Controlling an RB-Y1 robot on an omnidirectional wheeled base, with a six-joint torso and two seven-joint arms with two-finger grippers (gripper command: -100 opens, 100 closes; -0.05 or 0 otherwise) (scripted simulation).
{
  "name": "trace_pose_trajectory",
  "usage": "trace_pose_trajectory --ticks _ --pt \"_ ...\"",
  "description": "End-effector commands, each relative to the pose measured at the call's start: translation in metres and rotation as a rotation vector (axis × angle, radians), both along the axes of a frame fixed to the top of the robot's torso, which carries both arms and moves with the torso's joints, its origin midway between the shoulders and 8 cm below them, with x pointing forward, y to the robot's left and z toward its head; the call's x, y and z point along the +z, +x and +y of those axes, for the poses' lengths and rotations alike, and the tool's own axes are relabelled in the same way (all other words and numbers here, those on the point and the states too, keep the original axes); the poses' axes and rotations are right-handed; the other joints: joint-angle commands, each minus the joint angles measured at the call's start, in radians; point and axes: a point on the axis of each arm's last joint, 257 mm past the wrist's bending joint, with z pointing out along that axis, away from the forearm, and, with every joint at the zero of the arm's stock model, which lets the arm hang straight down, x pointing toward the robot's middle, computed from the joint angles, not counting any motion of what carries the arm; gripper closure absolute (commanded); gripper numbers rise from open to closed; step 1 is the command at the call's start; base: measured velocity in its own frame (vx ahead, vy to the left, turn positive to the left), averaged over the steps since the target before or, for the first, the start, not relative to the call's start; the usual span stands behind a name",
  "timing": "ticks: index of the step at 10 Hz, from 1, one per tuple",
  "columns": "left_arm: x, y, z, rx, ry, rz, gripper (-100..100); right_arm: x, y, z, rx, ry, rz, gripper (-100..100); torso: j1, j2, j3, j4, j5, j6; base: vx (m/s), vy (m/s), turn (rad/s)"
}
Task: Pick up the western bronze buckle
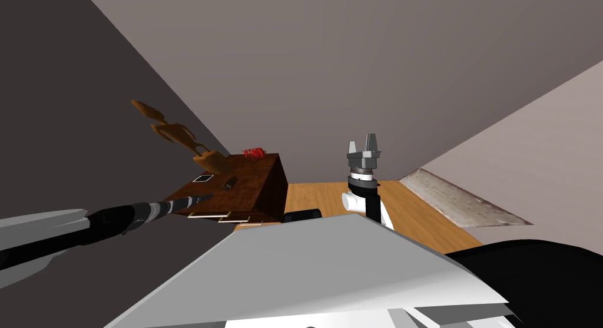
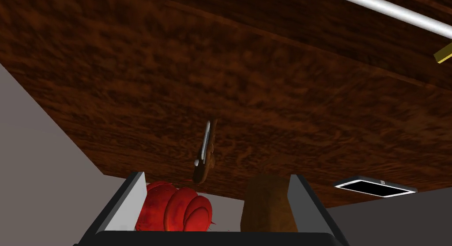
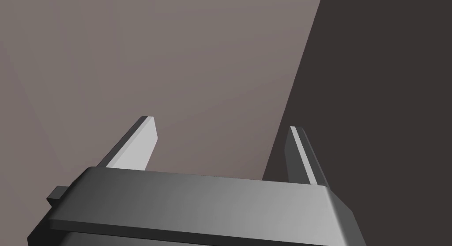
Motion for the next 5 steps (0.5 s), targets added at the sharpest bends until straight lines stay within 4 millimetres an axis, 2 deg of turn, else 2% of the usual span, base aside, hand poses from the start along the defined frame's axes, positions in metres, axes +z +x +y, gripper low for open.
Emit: trace_pose_trajectory --ticks 1,5 --pt "-0.008 0.006 0.002 -0.013 0.014 0.026 -100 0.0 0.0 0.0 0.0 0.0 0.0 0 0.0 0.0 0.0 0.0 0.0 0.0 0.122 0.005 0.005" --pt "-0.028 0.019 -0.006 -0.054 0.028 0.073 -100 0.0 0.0 0.0 0.0 0.0 0.0 0 0.0 -0.001 -0.001 0.0 0.0 0.0 0.113 0.0 0.006"
